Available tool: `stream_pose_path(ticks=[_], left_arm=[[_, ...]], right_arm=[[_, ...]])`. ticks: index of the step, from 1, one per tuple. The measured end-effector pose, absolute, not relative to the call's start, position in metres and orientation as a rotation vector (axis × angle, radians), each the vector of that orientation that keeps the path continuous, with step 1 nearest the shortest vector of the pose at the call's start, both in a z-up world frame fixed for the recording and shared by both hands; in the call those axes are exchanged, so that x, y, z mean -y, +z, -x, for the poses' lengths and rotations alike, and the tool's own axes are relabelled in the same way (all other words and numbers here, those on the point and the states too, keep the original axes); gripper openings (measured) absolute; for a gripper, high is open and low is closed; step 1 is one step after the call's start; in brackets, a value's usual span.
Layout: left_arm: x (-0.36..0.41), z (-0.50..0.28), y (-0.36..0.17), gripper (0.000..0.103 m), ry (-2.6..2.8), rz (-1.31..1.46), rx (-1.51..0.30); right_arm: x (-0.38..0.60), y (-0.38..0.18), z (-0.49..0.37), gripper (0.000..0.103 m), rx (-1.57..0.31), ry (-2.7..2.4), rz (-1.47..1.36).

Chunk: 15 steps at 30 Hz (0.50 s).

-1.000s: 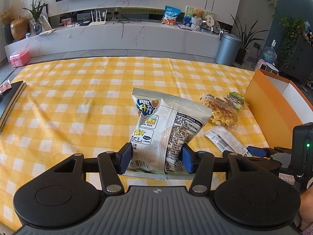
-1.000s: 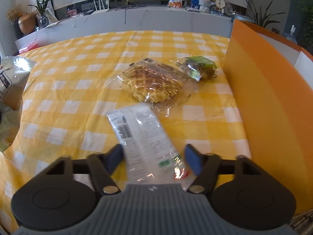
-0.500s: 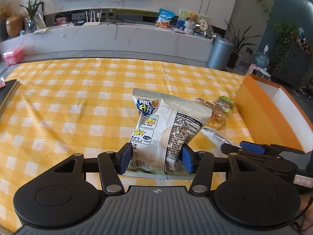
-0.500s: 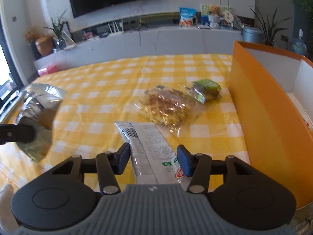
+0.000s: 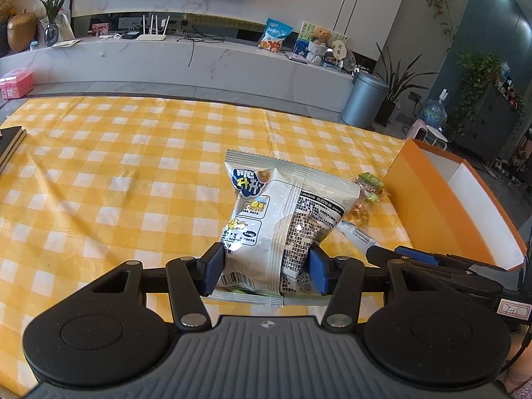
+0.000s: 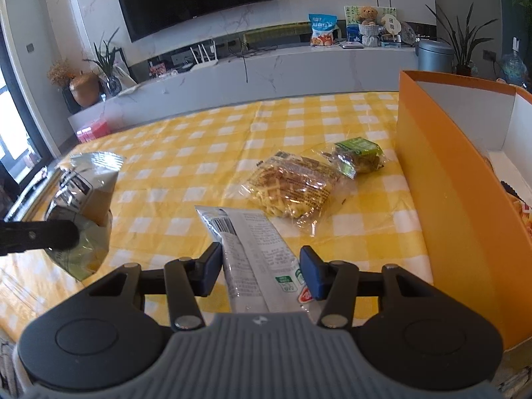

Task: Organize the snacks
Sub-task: 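Carry the strip packet over the orange box and open the right gripper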

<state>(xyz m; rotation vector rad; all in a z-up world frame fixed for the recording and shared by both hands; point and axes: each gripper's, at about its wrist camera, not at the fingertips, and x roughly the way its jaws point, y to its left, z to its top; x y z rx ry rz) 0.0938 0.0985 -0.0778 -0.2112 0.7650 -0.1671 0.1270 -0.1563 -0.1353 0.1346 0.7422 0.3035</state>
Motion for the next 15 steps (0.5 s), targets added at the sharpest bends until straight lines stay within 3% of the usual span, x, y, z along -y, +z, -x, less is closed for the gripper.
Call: stream_pose_path(ticks=[15], left_arm=[[-0.026, -0.111, -0.030, 0.061, -0.348, 0.186, -0.697]], right_arm=[[0.242, -0.051, -0.092, 0.050, -0.463, 0.239, -0.352]])
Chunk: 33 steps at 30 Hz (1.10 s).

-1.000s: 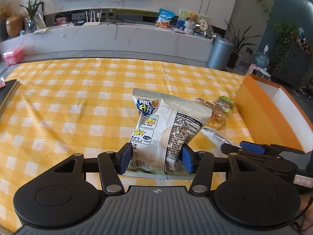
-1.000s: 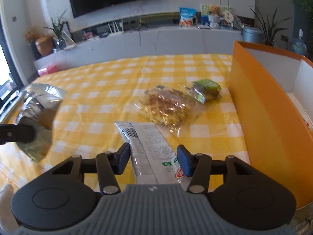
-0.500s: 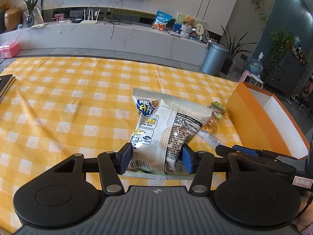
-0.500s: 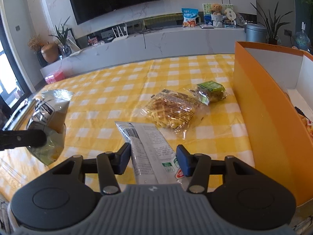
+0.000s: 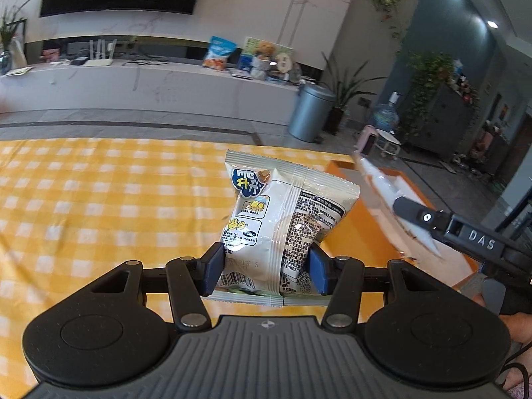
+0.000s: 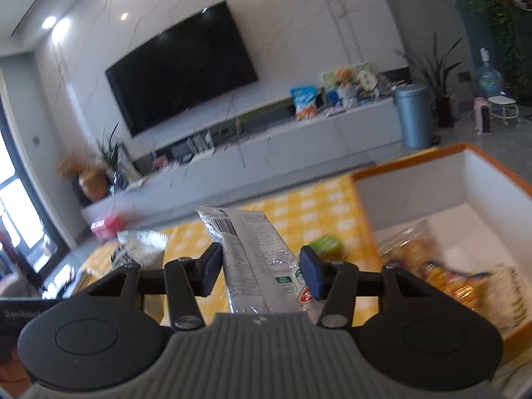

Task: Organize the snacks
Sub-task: 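Carry the strip packet over the orange box and open the right gripper, then lower the white snack bag into the orange box and open the left gripper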

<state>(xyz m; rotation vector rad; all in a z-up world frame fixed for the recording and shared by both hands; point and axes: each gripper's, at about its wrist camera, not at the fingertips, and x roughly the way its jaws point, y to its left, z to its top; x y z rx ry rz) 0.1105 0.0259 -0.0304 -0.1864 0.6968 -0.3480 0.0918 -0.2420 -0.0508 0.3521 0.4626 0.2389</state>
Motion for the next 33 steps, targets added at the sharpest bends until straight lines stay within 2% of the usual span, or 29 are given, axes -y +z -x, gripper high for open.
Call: stream_pose_path(ticks=[4, 10, 15, 22, 24, 25, 26, 33], left_arm=[[-0.001, -0.126, -0.028, 0.061, -0.427, 0.190, -0.713], [0.034, -0.151, -0.037, 0.060, -0.493, 0.165, -0.765], [0.054, -0.163, -0.043, 0.060, -0.519, 0.160, -0.786], [0.080, -0.174, -0.043, 0.060, -0.548, 0.183, -0.777], [0.086, -0.177, -0.042, 0.060, -0.561, 0.209, -0.768], [0.090, -0.179, -0.042, 0.060, -0.567, 0.216, -0.765], [0.095, -0.180, -0.041, 0.060, -0.572, 0.219, -0.763], [0.130, -0.191, -0.043, 0.060, -0.603, 0.225, -0.743]], right_arm=[[0.304, -0.048, -0.089, 0.050, -0.428, 0.115, -0.458], [0.380, -0.055, -0.115, 0.050, -0.539, -0.058, -0.567], [0.389, -0.074, -0.172, 0.050, -0.720, -0.219, -0.459], [0.382, -0.100, -0.201, 0.053, -0.816, -0.333, -0.376], [0.380, -0.100, -0.199, 0.059, -0.804, -0.330, -0.342], [0.382, -0.099, -0.198, 0.071, -0.798, -0.314, -0.331], [0.381, -0.097, -0.193, 0.075, -0.779, -0.303, -0.329], [0.396, -0.080, -0.156, 0.079, -0.626, -0.323, -0.439]])
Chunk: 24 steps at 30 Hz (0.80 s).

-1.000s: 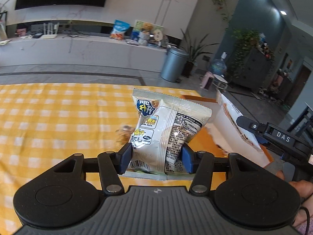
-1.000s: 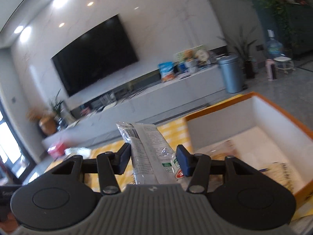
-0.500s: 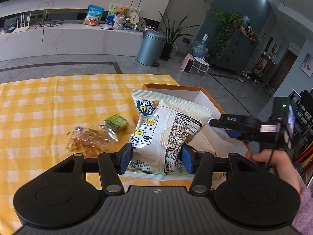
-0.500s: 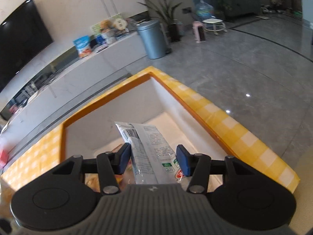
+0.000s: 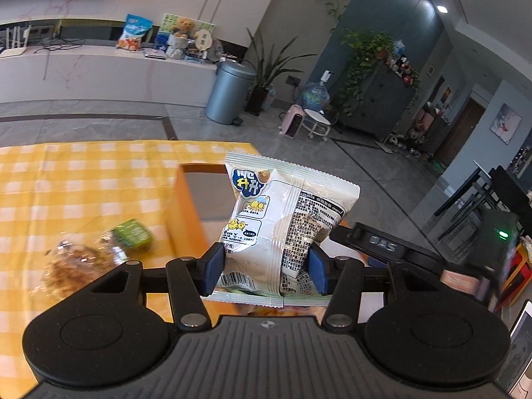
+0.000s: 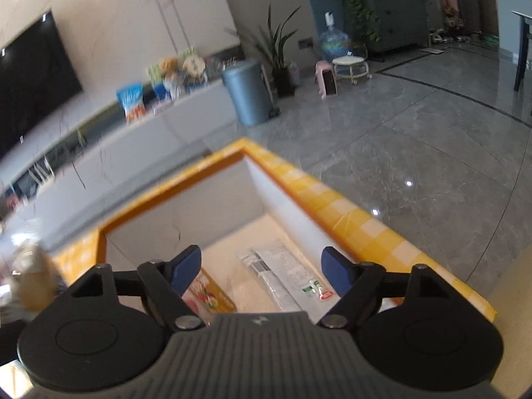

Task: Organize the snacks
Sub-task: 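Lower the white snack bag into the orange box and open the left gripper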

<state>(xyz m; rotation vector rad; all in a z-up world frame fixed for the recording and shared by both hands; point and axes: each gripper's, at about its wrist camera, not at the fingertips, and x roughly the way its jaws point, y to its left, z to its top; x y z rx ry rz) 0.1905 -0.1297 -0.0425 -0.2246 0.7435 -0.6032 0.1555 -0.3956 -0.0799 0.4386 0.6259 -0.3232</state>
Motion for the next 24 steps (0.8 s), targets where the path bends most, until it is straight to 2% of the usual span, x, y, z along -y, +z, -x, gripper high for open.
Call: stream_pose_path(ticks=[6, 10, 24], left_arm=[[0.163, -0.201, -0.058, 0.060, -0.587, 0.210, -0.764], [0.179, -0.212, -0.067, 0.060, -0.619, 0.242, -0.804], [0.216, -0.222, -0.083, 0.061, -0.611, 0.204, -0.817]], right_arm=[[0.416, -0.066, -0.124, 0.079, -0.509, -0.340, -0.539], [0.423, -0.056, -0.112, 0.083, -0.456, -0.316, -0.557], [0.417, -0.062, -0.113, 0.082, -0.487, -0.286, -0.583]])
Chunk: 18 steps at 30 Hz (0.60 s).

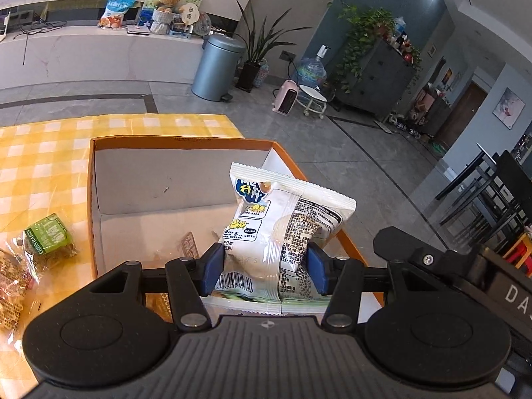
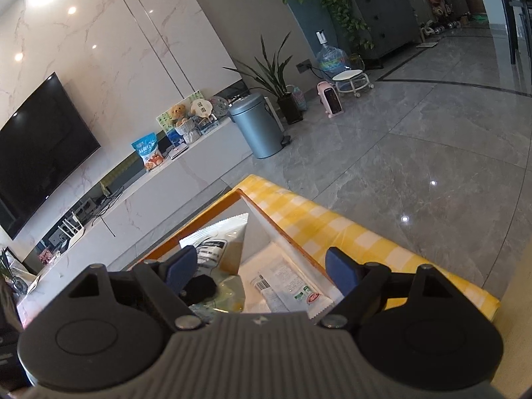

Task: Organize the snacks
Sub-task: 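Lower the white snack bag into the orange box and open the left gripper, then move both empty grippers back over the remaining snacks on the table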

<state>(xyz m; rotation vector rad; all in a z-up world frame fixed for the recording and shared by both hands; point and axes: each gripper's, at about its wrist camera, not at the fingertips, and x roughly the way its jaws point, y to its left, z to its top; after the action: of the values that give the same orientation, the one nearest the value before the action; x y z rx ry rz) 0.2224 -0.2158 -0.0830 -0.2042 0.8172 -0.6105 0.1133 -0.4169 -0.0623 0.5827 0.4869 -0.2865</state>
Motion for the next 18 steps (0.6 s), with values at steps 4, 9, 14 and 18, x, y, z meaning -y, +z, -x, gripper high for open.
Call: stream_pose_path(ticks=[4, 9, 14, 18], left_arm=[[0.215, -0.219, -0.079, 0.091, -0.538, 0.203, -0.802], [0.208, -0.213, -0.069, 0.091, -0.506, 0.175, -0.765], [0.198, -0.210, -0.061, 0.091, -0.502, 0.186, -0.769], [0.194, -0.207, -0.054, 0.091, -0.502, 0.169, -0.753]], right_arm=[[0.418, -0.063, -0.111, 0.083, -0.479, -0.282, -0.592], [0.418, -0.064, -0.110, 0.083, -0.474, -0.279, -0.596], [0.417, -0.064, -0.111, 0.083, -0.481, -0.274, -0.596], [0.417, -0.063, -0.111, 0.083, -0.482, -0.264, -0.597]])
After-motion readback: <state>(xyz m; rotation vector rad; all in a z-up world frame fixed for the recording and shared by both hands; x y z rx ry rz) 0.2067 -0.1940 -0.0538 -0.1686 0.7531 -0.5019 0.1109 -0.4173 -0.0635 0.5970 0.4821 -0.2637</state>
